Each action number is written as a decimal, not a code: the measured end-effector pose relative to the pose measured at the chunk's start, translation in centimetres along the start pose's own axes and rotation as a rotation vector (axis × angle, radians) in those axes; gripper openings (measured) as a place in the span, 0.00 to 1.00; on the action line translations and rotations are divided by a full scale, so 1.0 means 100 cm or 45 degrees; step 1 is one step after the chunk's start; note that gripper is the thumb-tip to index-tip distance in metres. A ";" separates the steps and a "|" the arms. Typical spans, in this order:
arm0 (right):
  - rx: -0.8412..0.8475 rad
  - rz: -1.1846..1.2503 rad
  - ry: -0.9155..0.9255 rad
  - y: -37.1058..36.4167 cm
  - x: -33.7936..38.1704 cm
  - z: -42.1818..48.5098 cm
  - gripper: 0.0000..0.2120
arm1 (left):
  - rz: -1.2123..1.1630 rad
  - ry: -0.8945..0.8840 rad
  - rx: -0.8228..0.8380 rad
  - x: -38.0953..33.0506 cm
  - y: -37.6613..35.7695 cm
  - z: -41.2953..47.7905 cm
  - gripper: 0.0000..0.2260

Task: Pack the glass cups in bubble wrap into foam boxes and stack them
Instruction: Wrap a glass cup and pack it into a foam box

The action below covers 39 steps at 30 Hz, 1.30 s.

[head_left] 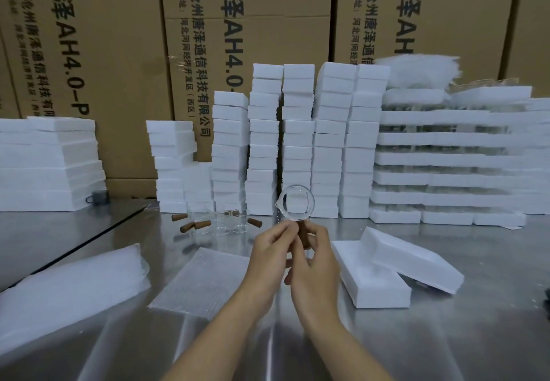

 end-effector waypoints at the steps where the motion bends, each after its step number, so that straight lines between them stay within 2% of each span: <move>1: 0.003 0.001 0.003 0.000 0.000 0.000 0.07 | -0.024 0.008 0.005 0.001 0.000 0.001 0.14; 7: 0.010 0.163 -0.073 0.000 0.003 0.004 0.04 | -0.215 0.102 0.071 0.006 -0.001 0.006 0.12; 9: 0.042 0.339 -0.206 -0.001 0.006 0.005 0.05 | -0.289 0.134 0.102 0.009 -0.001 0.008 0.12; 12: 0.115 0.737 -0.489 -0.005 0.009 0.010 0.13 | -0.280 0.140 0.130 0.012 0.000 0.009 0.10; 14: 0.199 0.993 -0.676 -0.009 0.011 0.010 0.14 | -0.271 0.126 0.129 0.015 -0.001 0.010 0.10; 16: 0.265 1.208 -0.824 -0.014 0.011 0.008 0.14 | -0.302 0.088 0.076 0.017 -0.001 0.011 0.20; 19: 0.336 1.356 -0.952 -0.017 0.009 0.006 0.18 | -0.252 -0.077 -0.069 0.018 -0.001 0.015 0.32; 23: 0.382 1.420 -1.021 -0.018 0.006 0.006 0.17 | -0.182 -0.207 -0.222 0.023 0.002 0.020 0.40; 30: 0.362 1.374 -1.035 -0.016 0.005 0.005 0.16 | -0.097 -0.276 -0.265 0.021 0.005 0.019 0.41; 35: 0.279 1.213 -1.004 -0.012 0.001 0.008 0.15 | 0.418 -0.594 -0.431 -0.003 0.013 0.007 0.35; 37: 0.252 1.138 -0.981 -0.009 -0.001 0.010 0.17 | 0.460 -0.643 -0.484 -0.007 0.016 0.004 0.30; 39: 0.205 1.092 -0.942 -0.007 -0.001 0.013 0.18 | 0.405 -0.600 -0.528 -0.004 0.021 0.006 0.28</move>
Point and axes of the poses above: each hand's wrist, its own z-axis towards the middle knuckle, its own y-axis out of the back of the hand, x = y × z, the point moved 4 cm from there along z, towards the middle knuckle, and after that the axes turned 7 degrees about z, right-handed, at the moved point
